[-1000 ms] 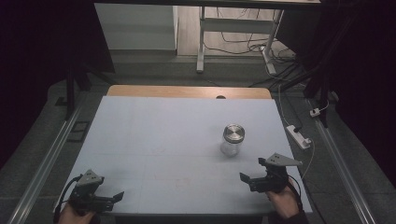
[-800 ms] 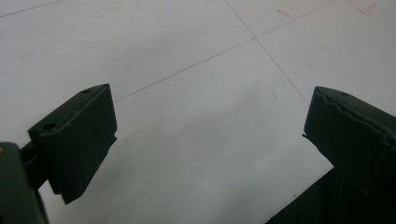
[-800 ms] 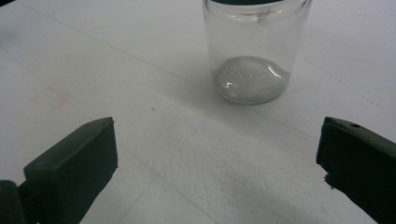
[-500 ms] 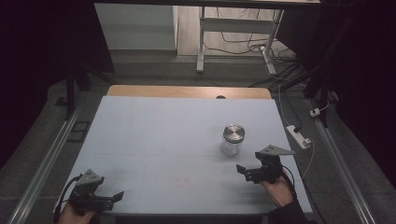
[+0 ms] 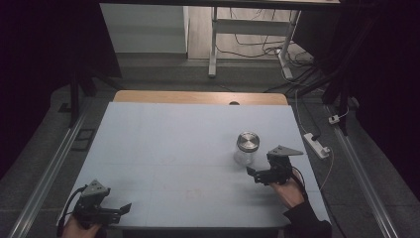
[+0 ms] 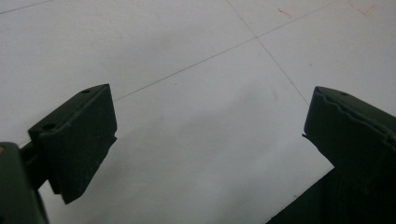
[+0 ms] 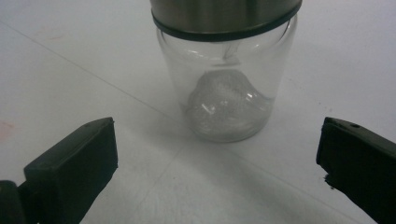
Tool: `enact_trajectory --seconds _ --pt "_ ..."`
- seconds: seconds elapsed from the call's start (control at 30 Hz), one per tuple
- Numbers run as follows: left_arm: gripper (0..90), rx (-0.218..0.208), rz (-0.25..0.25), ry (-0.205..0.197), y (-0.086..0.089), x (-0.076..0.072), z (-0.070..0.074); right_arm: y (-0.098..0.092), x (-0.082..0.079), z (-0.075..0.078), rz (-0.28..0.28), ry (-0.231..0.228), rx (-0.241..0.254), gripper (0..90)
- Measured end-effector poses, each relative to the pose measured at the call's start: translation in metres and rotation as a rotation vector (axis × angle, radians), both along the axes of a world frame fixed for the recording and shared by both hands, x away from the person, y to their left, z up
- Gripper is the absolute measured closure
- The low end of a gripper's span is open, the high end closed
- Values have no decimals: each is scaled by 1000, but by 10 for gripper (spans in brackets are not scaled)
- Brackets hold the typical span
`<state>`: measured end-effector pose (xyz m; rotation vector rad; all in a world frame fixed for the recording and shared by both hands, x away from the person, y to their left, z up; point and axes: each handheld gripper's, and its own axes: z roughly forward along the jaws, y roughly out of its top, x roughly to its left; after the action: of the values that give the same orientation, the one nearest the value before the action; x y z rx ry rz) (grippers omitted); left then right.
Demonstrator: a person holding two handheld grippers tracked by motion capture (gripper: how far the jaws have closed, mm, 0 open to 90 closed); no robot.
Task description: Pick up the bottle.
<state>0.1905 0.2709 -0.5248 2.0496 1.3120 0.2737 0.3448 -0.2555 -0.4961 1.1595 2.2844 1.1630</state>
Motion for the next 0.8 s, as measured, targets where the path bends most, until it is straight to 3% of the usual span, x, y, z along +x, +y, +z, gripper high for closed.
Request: enact_trajectory --seconds 0.37,0.6,0.8 --pt "37 0 0 3 0 0 0 14 23 -1 7 1 -27 0" --pt "37 -2 1 5 0 1 0 24 37 -7 18 15 -21 0" --pt "37 -3 2 4 1 0 0 32 48 -14 18 27 -48 0"
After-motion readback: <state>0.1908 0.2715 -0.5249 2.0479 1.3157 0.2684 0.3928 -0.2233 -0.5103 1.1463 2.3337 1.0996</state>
